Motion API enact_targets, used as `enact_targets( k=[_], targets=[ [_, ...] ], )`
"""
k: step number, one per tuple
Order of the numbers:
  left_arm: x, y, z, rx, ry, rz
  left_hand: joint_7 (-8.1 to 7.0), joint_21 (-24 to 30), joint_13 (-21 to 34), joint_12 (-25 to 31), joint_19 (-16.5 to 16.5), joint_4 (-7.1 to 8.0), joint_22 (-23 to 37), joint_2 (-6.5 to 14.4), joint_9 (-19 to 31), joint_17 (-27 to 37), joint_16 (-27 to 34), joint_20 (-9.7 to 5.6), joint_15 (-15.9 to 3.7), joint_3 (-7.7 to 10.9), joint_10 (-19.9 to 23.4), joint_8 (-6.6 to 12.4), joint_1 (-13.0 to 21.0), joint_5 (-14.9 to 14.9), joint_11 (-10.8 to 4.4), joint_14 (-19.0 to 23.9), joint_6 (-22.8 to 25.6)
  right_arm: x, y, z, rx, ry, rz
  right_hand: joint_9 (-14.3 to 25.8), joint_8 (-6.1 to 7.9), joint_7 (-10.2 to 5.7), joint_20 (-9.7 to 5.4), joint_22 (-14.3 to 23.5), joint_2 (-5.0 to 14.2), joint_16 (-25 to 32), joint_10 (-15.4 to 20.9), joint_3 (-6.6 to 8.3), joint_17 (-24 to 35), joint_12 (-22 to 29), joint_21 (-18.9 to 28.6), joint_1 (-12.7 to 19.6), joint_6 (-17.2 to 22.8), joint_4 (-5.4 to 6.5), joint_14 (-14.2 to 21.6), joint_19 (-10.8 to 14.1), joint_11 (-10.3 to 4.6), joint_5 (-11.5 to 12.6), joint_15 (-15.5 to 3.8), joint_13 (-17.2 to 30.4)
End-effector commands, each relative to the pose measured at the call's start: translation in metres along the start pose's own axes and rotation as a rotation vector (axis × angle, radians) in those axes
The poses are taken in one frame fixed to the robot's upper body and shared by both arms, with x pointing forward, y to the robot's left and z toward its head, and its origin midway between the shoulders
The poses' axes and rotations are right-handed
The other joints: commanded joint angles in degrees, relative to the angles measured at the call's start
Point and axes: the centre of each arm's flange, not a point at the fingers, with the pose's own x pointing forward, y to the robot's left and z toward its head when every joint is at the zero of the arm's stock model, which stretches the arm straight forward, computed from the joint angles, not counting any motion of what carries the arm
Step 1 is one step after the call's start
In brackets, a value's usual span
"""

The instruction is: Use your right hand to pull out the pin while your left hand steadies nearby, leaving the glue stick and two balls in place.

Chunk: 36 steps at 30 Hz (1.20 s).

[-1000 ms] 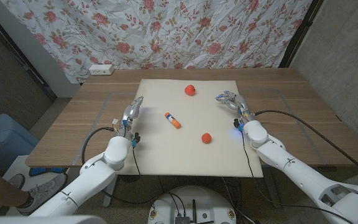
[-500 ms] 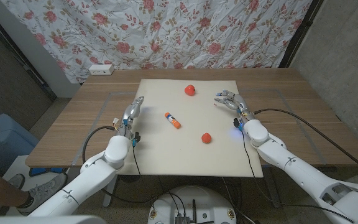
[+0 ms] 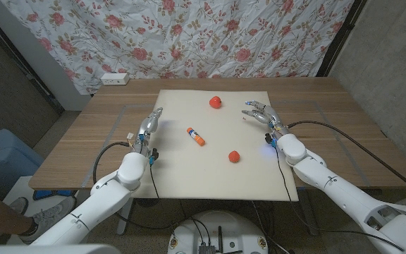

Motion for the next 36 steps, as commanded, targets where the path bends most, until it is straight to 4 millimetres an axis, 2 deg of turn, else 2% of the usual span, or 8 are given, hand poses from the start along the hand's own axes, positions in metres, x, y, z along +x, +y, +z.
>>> enact_targets(
  k=[1, 5, 8, 10, 18, 26, 36],
  targets=[
    [0.008, 0.007, 0.002, -0.053, -0.032, 0.019, 0.04, -0.08, -0.04, -0.11, 0.19, 0.07, 0.14, 6.01, -0.08, 0.05, -0.14, -1.07, 0.11, 0.48, 0.16, 0.11, 0.64, -0.24, 0.22, 0.27, -0.16, -0.002, -0.006, 0.008, 0.027, -0.031, 0.053, -0.05, -2.33, 0.12, 0.14, 0.11, 0.04, -0.53, -1.29, -0.41, 0.21, -0.13, -0.1, -1.74, -3.79, 0.3, -1.22, -1.03, 0.18, 0.58, 0.4, -0.01],
    [0.01, 0.011, 0.004, -0.07, -0.048, 0.025, 0.06, -0.11, -0.04, -0.21, 0.18, 0.05, 0.14, 5.98, -0.1, 0.05, -0.23, -1.03, 0.08, 0.49, -0.12, -0.09, 0.64, -0.25, 0.21, 0.0, -0.77, -0.001, -0.009, 0.012, 0.048, -0.046, 0.071, -0.01, -4.46, 0.24, 0.32, 0.13, 0.54, -0.69, -2.79, -0.65, 0.27, -0.1, -0.02, -3.58, -8.91, 0.81, -2.29, -1.72, 0.44, 0.48, 1.05, -0.02],
    [0.011, 0.013, 0.005, -0.079, -0.057, 0.026, -0.1, -0.16, -0.05, -0.28, 0.08, 0.02, 0.14, 5.94, -0.12, 0.05, -0.32, -1.01, -0.01, 0.48, -0.35, -0.22, 0.64, -0.25, 0.19, -0.31, -1.23, 0.001, -0.013, 0.015, 0.053, -0.054, 0.091, 0.01, -4.66, 0.35, 0.56, 0.13, 0.79, -0.9, -3.47, -0.82, 0.2, -0.17, -0.2, -4.34, -10.22, 1.03, -3.05, -2.52, 0.72, 0.3, 1.27, -0.04],
    [0.012, 0.014, 0.005, -0.092, -0.06, 0.032, -0.13, -0.17, -0.06, -0.35, 0.06, 0.02, 0.14, 5.92, -0.12, 0.05, -0.32, -1.03, 0.03, 0.48, -0.53, -0.23, 0.64, -0.25, 0.11, -0.34, -1.34, 0.002, -0.016, 0.017, 0.061, -0.054, 0.099, 0.01, -4.93, 1.01, 0.67, 0.13, 1.04, -1.01, -4.03, -0.97, 0.1, -0.18, -0.18, -5.0, -11.95, 1.2, -3.54, -2.87, 0.97, 0.07, 1.43, -0.06],
    [0.015, 0.02, 0.004, -0.105, -0.066, 0.027, -0.04, -0.21, -0.06, -0.37, -0.01, 0.06, 0.14, 5.8, -0.14, 0.08, -0.3, -1.02, 0.02, 0.39, -0.7, -0.25, 0.56, -0.27, 0.24, -0.46, -1.62, 0.003, -0.026, 0.021, 0.108, -0.063, 0.114, -0.06, -5.13, 2.92, 1.1, 0.14, 1.71, -1.19, -4.33, -1.62, -0.1, 0.12, -0.22, -7.76, -15.6, 2.13, -4.81, -4.15, 1.06, -0.67, 1.99, -0.1],
    [0.022, 0.026, 0.002, -0.124, -0.074, 0.021, 0.19, -0.25, -0.07, -0.5, -0.14, 0.21, 0.15, 5.65, -0.17, 0.15, -0.4, -1.1, 0.22, 0.15, -1.29, -0.38, 0.38, -0.3, 0.56, -1.13, -2.43, 0.003, -0.034, 0.021, 0.152, -0.061, 0.118, -0.09, -5.2, 2.55, 1.26, 0.15, 2.84, -0.96, -4.43, -2.08, -0.16, 0.28, 0.0, -10.36, -18.22, 3.25, -4.87, -4.17, 1.53, -1.3, 2.03, -0.15],
    [0.028, 0.034, 0.0, -0.151, -0.077, 0.017, 0.53, -0.3, -0.08, -0.5, -0.31, 0.27, 0.16, 5.56, -0.19, 0.18, -0.35, -1.08, 0.26, -0.05, -1.56, -0.4, 0.27, -0.3, 0.77, -1.41, -2.97, 0.003, -0.043, 0.024, 0.191, -0.06, 0.105, -0.13, -4.86, 3.63, 1.38, 0.18, 4.29, -0.85, -3.86, -2.89, -0.18, 0.56, -0.07, -14.22, -20.08, 4.97, -5.33, -5.0, 1.77, -2.05, 2.21, -0.2]
  ],
)
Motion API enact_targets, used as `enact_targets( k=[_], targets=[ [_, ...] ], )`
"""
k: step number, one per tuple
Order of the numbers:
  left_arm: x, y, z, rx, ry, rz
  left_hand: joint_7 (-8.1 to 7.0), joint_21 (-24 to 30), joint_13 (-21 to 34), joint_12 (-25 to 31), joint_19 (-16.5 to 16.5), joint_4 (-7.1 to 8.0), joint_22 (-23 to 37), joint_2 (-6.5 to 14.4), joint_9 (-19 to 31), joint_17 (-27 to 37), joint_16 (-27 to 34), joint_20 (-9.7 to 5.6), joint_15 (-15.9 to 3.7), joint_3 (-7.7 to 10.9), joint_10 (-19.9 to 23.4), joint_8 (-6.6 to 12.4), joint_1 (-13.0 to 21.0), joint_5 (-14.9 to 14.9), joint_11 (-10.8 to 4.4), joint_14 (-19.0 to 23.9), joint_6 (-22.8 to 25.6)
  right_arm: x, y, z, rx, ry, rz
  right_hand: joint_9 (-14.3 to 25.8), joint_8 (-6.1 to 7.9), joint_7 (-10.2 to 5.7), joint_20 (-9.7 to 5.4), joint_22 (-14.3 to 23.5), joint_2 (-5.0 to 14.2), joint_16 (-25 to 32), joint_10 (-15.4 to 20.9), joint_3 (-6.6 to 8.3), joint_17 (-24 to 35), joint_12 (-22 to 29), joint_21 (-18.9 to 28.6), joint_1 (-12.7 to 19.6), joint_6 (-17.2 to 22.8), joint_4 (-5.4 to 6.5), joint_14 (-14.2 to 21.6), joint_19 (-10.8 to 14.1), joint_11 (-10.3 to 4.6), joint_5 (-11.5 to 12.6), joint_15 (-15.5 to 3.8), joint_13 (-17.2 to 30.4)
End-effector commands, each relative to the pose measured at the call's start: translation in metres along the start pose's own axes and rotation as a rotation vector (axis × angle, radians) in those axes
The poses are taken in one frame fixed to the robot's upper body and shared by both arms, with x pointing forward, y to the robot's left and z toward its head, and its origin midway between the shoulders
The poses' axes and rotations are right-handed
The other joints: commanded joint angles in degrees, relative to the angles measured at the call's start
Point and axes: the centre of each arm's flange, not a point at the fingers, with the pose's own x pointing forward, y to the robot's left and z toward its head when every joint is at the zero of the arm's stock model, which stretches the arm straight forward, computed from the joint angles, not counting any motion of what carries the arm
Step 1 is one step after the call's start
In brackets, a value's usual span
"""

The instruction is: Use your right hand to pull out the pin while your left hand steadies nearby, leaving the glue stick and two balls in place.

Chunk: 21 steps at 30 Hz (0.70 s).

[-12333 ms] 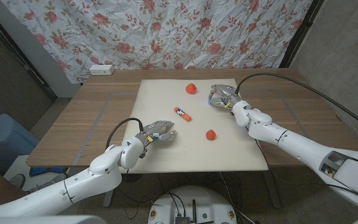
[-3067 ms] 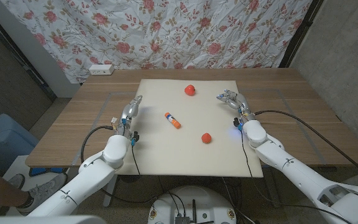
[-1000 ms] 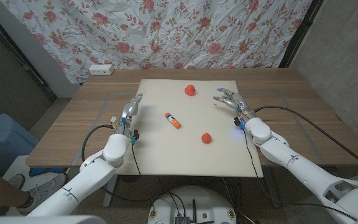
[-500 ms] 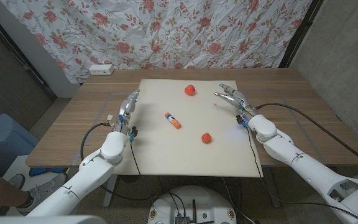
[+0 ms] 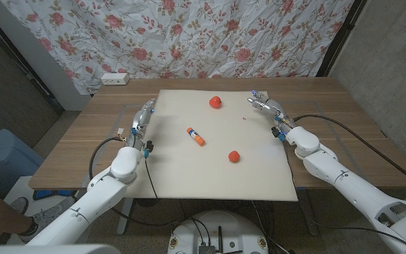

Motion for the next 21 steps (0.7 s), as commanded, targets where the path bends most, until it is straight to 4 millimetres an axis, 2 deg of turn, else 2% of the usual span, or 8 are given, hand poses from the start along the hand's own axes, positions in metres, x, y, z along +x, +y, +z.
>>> enact_targets(
  k=[1, 5, 6, 10, 14, 21],
  targets=[
    [0.007, 0.01, -0.002, -0.033, -0.007, 0.0, 0.09, -0.31, -0.08, -0.05, -0.32, 0.27, 0.16, 5.56, 0.09, 0.18, -0.07, -1.05, -0.05, -0.06, -0.42, -0.17, 0.27, -0.03, 0.1, -0.67, -0.63, -0.001, -0.011, 0.005, 0.054, -0.005, -0.005, 0.14, 0.19, 0.26, 0.18, 0.18, 0.09, 0.26, 0.75, -0.22, 0.1, 0.49, 0.17, -1.84, -0.51, 1.03, -0.5, -0.52, 0.14, -0.21, 0.46, 0.09],
    [0.009, 0.013, -0.003, -0.047, -0.013, 0.005, 0.13, -0.3, -0.09, -0.03, -0.33, 0.26, 0.16, 5.56, 0.08, 0.17, -0.04, -1.05, -0.01, -0.1, -0.47, -0.15, 0.27, -0.02, 0.28, -0.68, -0.75, -0.001, -0.013, 0.005, 0.096, -0.014, -0.023, 0.15, 0.57, 1.77, 0.04, 0.2, 1.89, 0.63, 1.89, -1.04, 0.16, 0.79, 0.36, -6.02, -0.85, 3.08, -0.21, -0.6, 0.05, -0.44, 0.1, 0.04],
    [0.01, 0.014, -0.004, -0.051, -0.017, 0.002, 0.12, -0.29, -0.09, -0.02, -0.32, 0.25, 0.16, 5.56, 0.08, 0.17, -0.03, -1.05, 0.0, -0.11, -0.47, -0.17, 0.27, -0.02, 0.27, -0.67, -0.83, -0.001, -0.013, 0.005, 0.099, -0.016, -0.027, 0.13, 0.66, 2.0, -0.1, 0.2, 2.36, 0.71, 2.32, -1.21, 0.18, 0.88, 0.4, -6.96, -0.78, 3.53, -0.14, -0.58, -0.36, -0.45, -0.13, 0.01],
    [0.013, 0.018, -0.005, -0.053, -0.019, 0.002, 0.08, -0.28, -0.09, 0.03, -0.3, 0.23, 0.16, 5.57, 0.07, 0.16, 0.02, -1.04, -0.04, -0.14, -0.41, -0.18, 0.28, -0.01, 0.25, -0.61, -1.03, -0.002, -0.013, 0.006, 0.111, -0.013, -0.027, 0.1, 0.72, 2.43, -0.34, 0.19, 2.72, 0.8, 2.41, -1.41, 0.19, 0.82, 0.45, -7.86, -0.71, 3.91, -0.01, -0.48, -0.41, -0.46, -0.38, -0.02],
    [0.016, 0.024, -0.007, -0.045, -0.026, -0.019, 0.15, -0.26, -0.09, 0.09, -0.26, 0.22, 0.16, 5.58, 0.06, 0.16, 0.05, -1.01, 0.0, -0.16, -0.33, -0.15, 0.28, 0.0, 0.5, -0.58, -1.11, -0.005, -0.013, 0.004, 0.135, -0.011, -0.038, 0.07, 0.48, 3.58, -0.45, 0.18, 3.15, 0.87, 2.43, -1.73, 0.21, 0.72, 0.44, -9.13, -1.52, 4.45, 0.01, -0.51, -0.51, -0.49, -0.59, -0.05],
    [0.017, 0.027, -0.011, -0.078, -0.03, -0.019, 0.27, -0.24, -0.09, 0.09, -0.22, 0.23, 0.16, 5.6, 0.05, 0.16, 0.08, -0.96, 0.08, -0.22, -0.43, -0.1, 0.28, 0.01, 0.75, -0.58, -1.22, -0.012, -0.013, 0.0, 0.18, -0.016, -0.061, 0.03, 0.49, 4.17, -0.68, 0.18, 3.61, 1.06, 2.46, -2.2, 0.23, 0.6, 0.48, -10.82, -1.94, 5.12, 0.38, -0.45, -0.35, -0.52, -0.91, -0.09]
  ],
)
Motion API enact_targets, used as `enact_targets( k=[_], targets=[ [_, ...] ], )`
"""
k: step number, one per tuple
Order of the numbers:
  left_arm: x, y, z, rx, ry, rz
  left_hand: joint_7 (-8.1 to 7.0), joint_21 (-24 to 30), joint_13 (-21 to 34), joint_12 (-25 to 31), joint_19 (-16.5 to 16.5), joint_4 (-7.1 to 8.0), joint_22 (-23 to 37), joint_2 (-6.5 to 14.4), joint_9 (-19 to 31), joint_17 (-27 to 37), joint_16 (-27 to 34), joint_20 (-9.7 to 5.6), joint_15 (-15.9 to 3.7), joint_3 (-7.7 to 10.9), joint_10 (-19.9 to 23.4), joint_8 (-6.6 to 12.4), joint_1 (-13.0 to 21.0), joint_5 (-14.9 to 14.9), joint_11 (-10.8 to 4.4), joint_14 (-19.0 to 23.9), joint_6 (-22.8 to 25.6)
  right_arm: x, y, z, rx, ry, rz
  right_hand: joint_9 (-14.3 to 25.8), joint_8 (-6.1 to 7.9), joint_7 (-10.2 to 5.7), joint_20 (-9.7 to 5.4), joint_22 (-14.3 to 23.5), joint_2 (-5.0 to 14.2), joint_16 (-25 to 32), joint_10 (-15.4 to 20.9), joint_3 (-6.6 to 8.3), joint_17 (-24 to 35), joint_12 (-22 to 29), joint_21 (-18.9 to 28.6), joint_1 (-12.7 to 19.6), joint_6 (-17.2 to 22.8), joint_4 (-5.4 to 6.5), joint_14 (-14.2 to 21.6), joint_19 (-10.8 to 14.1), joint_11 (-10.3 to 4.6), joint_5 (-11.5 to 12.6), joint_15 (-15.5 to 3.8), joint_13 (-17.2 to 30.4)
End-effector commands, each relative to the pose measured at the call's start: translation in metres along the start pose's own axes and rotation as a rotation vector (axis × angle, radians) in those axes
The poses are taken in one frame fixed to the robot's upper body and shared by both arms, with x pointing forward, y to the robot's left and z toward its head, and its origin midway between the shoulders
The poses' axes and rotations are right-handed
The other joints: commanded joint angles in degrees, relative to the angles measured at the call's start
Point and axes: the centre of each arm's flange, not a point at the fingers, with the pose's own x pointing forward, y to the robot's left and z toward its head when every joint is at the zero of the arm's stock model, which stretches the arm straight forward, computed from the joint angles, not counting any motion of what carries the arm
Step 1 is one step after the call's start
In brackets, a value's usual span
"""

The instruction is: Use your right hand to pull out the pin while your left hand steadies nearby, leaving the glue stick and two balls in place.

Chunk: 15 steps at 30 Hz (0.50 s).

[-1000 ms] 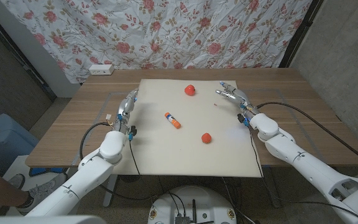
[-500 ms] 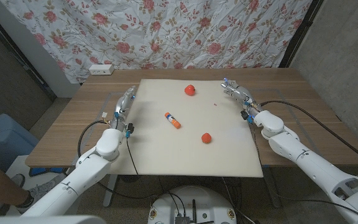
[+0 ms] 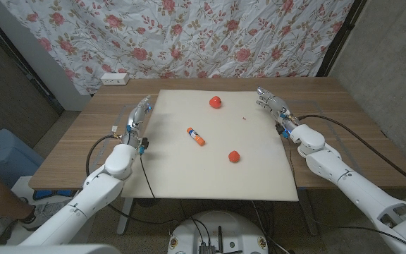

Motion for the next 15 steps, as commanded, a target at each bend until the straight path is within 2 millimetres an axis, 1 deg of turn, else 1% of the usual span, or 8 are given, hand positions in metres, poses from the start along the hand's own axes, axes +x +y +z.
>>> enact_targets(
  k=[1, 10, 14, 15],
  targets=[
    [0.0045, 0.0108, -0.0052, -0.037, -0.011, -0.007, -0.02, -0.24, 0.21, 0.1, -0.21, 0.08, 0.16, 5.6, 0.04, 0.16, 0.09, -0.94, -0.21, -0.08, -0.02, -0.08, 0.27, 0.01, 0.41, -0.26, -0.32, -0.0077, -0.0025, -0.0051, 0.083, -0.01, -0.027, 0.02, 0.04, 0.43, -0.69, 0.21, 0.46, 0.39, 0.47, -0.18, 0.17, -0.02, 0.29, -1.4, -0.07, 0.61, 0.36, 0.38, -0.1, -0.11, -0.23, 0.18],
    [0.006, 0.0171, -0.0073, -0.056, -0.023, -0.009, 0.22, -0.24, 0.21, 0.11, -0.24, 0.12, 0.16, 5.64, 0.03, 0.17, 0.09, -0.92, -0.18, -0.18, -0.13, -0.01, 0.24, 0.02, 0.57, -0.39, -0.41, -0.0089, -0.0079, -0.01, 0.132, -0.012, -0.028, 0.0, 0.41, 0.68, -0.8, 0.22, 1.62, 0.55, 0.77, -0.48, 0.26, -0.03, 0.21, -3.36, 0.74, 1.57, 0.6, 0.13, 0.07, -0.02, -0.38, 0.15],
    [0.0079, 0.0173, -0.0094, -0.057, -0.02, -0.009, 0.3, -0.24, 0.21, 0.12, -0.24, 0.14, 0.17, 5.68, 0.02, 0.18, 0.11, -0.93, -0.11, -0.21, -0.14, 0.05, 0.24, 0.03, 0.51, -0.38, -0.37, -0.0135, -0.0111, -0.0136, 0.167, -0.016, -0.057, -0.01, 0.43, 1.03, -0.83, 0.22, 2.15, 0.67, 1.09, -0.66, 0.29, 0.03, 0.24, -4.38, 0.81, 2.06, 0.86, 0.17, 0.15, 0.01, -0.41, 0.14],
    [0.0078, 0.0162, -0.0084, -0.082, -0.02, -0.006, 0.37, -0.25, 0.21, 0.13, -0.26, 0.15, 0.17, 5.69, 0.02, 0.18, 0.12, -0.92, -0.15, -0.22, -0.14, 0.06, 0.24, 0.03, 0.56, -0.37, -0.34, -0.0157, -0.0091, -0.0089, 0.298, -0.08, -0.113, -0.01, 0.4, 1.11, -0.92, 0.22, 2.28, 0.68, 1.14, -0.72, 0.3, 0.03, 0.22, -4.68, 0.76, 2.18, 0.87, 0.1, 0.22, 0.01, -0.37, 0.14]
  ],
)
